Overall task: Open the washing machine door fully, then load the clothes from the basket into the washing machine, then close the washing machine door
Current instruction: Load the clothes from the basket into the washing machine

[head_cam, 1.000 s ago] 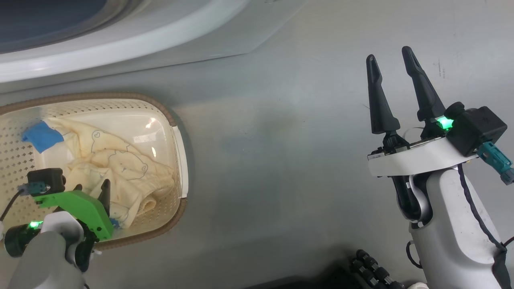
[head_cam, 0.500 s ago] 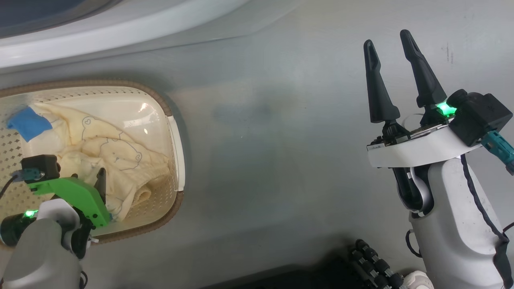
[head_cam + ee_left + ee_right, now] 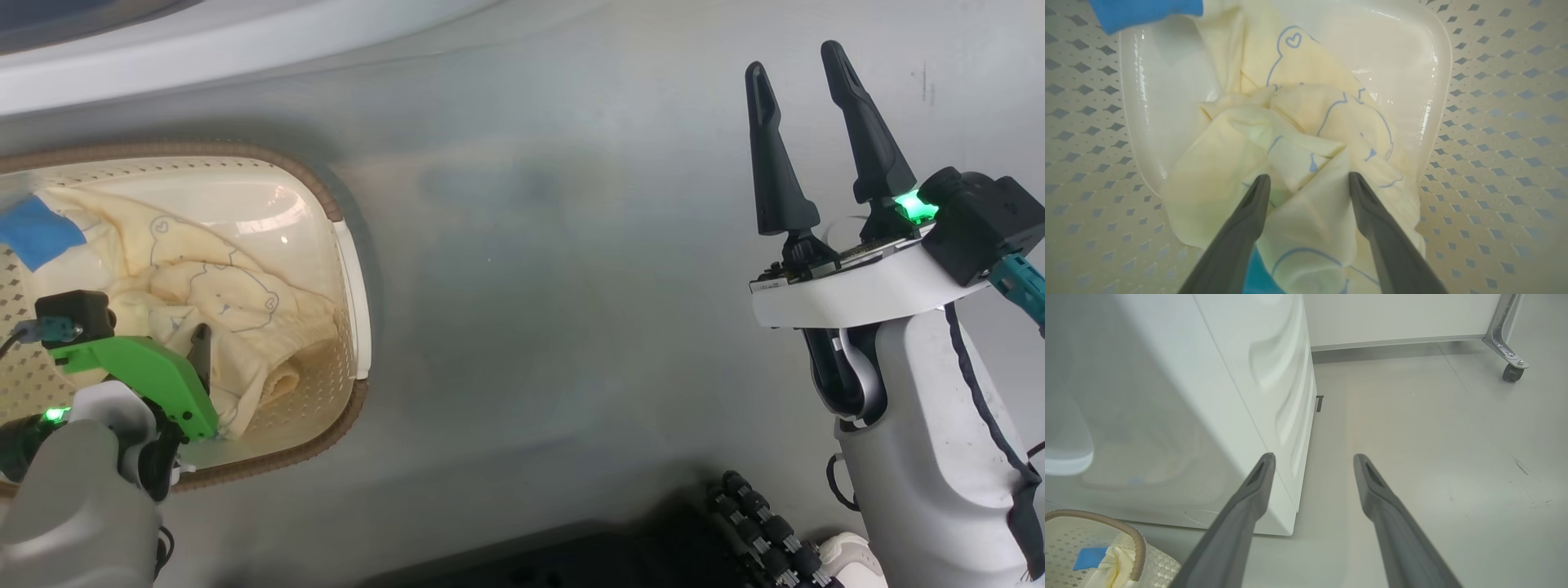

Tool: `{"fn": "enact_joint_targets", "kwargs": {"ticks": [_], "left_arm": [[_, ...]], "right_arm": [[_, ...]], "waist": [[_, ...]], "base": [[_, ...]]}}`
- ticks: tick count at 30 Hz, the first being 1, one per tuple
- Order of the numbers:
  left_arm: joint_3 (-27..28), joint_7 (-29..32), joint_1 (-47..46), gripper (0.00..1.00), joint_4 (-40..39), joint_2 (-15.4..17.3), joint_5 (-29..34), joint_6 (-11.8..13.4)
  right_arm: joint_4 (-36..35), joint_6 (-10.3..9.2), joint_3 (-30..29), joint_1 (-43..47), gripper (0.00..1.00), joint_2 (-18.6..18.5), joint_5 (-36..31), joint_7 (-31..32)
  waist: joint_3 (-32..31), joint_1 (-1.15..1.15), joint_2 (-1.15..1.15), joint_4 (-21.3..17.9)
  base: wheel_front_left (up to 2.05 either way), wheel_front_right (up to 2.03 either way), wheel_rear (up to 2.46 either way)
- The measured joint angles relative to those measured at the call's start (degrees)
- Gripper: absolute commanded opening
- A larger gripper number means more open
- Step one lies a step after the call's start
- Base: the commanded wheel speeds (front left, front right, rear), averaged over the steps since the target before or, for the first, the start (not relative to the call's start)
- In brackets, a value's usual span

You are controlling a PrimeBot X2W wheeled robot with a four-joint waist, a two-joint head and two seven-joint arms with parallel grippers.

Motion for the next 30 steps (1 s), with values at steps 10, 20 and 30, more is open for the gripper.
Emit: {"fn": "enact_joint_targets", "kwargs": {"ticks": [10,20,30], "left_arm": [[0.1,0.1,-2.3,1.0,2.2,0.2,-0.4,0.0],[0.0,-0.8,-3.4,1.0,4.5,-0.1,-0.4,0.0],[-0.4,-2.5,-4.8,1.0,6.2,-0.8,-0.4,-0.3]], "right_arm": [[-0.1,0.0,0.2,-1.1,1.0,0.0,0.0,0.0],[0.0,0.0,0.0,-1.8,1.0,0.0,0.0,0.0],[0.0,0.0,-0.3,-1.8,1.0,0.0,-0.1,0.0]], "waist": [[2.4,0.0,0.0,-0.3],[3.2,0.0,0.0,-0.4],[3.7,0.0,0.0,-0.1]], "base": [[0.0,0.0,0.0],[0.0,0.0,0.0],[0.0,0.0,0.0]]}}
